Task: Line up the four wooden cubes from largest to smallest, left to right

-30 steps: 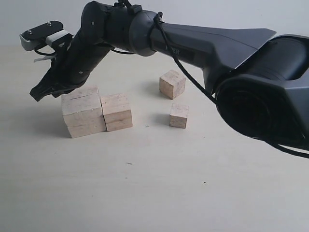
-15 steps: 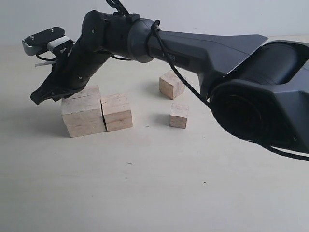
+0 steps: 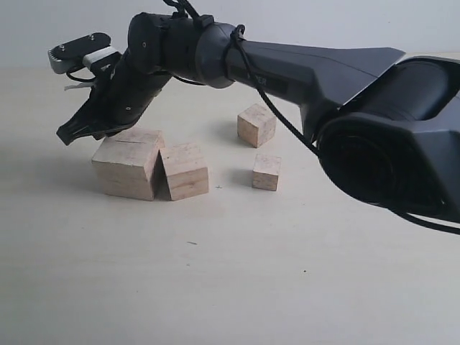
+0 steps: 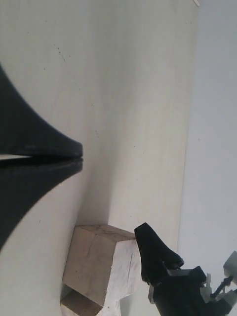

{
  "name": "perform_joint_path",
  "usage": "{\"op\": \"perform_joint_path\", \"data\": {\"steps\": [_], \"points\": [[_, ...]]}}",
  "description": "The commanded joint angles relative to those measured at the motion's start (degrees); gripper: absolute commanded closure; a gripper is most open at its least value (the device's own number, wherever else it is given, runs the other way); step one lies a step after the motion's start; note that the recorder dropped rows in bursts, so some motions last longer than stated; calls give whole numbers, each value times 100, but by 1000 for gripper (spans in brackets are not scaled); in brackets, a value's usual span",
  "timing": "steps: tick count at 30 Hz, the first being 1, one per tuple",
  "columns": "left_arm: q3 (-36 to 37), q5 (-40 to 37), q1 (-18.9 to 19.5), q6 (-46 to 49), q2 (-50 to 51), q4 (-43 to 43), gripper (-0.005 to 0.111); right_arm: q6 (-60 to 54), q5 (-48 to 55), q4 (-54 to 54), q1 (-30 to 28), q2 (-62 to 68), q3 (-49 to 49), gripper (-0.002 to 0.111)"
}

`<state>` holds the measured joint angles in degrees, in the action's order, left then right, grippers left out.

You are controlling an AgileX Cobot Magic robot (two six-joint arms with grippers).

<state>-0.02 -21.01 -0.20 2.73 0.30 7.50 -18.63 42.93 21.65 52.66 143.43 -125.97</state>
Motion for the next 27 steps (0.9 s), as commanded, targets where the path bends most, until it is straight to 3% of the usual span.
{"op": "perform_joint_path", "data": {"steps": [1,6,8,10,12,16,27], "points": [[2,45,-41,-6,-30,19,107,-184,299,-62,-48,-267,-23,108],[2,45,-41,-6,-30,19,107,-98,789,-225,-70,-777,-23,108],[2,45,-41,-6,-30,19,107,610,1205,-887,-169,-943,-23,108],[2,45,-41,-6,-30,19,107,1719,1989,-2231,-399,-1008,-23,108],[2,45,-41,-6,-30,19,107,2185,2567,-2540,-696,-977,-23,108],[2,45,-41,-6,-30,19,107,2294,2703,-2165,-1071,-867,187,108],[2,45,-41,-6,-30,19,107,2314,2703,-1529,-1084,-876,1101,108]]}}
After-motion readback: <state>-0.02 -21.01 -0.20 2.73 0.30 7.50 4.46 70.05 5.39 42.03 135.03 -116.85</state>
